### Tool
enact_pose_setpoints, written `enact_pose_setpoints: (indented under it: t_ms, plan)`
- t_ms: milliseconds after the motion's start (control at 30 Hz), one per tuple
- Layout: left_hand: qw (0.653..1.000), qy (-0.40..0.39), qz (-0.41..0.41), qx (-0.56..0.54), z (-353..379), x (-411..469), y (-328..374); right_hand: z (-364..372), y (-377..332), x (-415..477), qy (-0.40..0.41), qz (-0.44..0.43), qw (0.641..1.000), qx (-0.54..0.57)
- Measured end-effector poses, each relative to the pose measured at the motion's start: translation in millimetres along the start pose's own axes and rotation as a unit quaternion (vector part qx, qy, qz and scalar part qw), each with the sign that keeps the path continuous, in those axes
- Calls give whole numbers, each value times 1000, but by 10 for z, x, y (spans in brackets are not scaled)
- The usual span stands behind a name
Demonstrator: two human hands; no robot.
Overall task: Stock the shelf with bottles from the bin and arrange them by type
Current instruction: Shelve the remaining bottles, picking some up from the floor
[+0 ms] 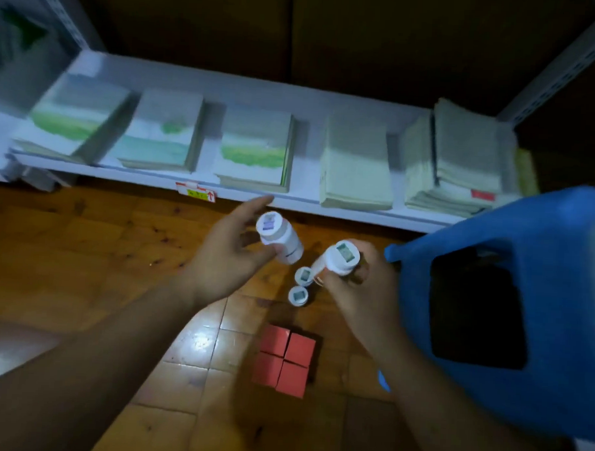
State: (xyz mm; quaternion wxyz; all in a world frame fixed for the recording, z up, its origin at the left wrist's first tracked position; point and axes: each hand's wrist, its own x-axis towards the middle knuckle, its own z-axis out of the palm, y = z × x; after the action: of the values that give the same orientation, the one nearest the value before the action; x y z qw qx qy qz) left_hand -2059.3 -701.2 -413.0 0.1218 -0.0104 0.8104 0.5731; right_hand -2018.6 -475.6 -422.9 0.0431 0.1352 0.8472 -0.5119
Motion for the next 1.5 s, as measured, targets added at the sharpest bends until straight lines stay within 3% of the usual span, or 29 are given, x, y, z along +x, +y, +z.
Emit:
enact_pose_setpoints:
  t_ms: [233, 367, 533, 700, 800, 967, 1167, 1400, 1500]
  plan:
    - [970, 15, 28, -241, -831, -727, 2725, -1279, -2654, -541, 57, -74, 975, 204]
    - [934, -34, 46, -352, -1265, -1072, 4093, -2059, -4021, -916, 48, -95, 963, 246]
    - [907, -95, 45, -407, -1725, -1558, 5622, -2865, -5483, -1607, 41, -103, 964, 242]
    - [912, -138, 113, -370, -1965, -2146, 6702, -3290, -6274, -2377, 53, -79, 947, 307]
    - [900, -188, 144, -366, -2007, -2370, 7109, -3511, -6535, -2793, 92, -77, 942, 315]
    - [855, -309, 106, -404, -1726, -2654, 7566, -3945, -6589, -3501, 213, -80, 940, 253]
    - [794, -457, 67, -396, -1149, -3317, 7948, -4463, -6531, -4478, 367, -47, 889, 270]
    - [778, -490, 16, -392, -524, -4407, 8201, -4873, -6388, -5689, 466, -37, 844, 263]
    - [753, -535, 16, -384, -307, -4908, 8230, -4983, -6238, -6215, 485, -41, 833, 261]
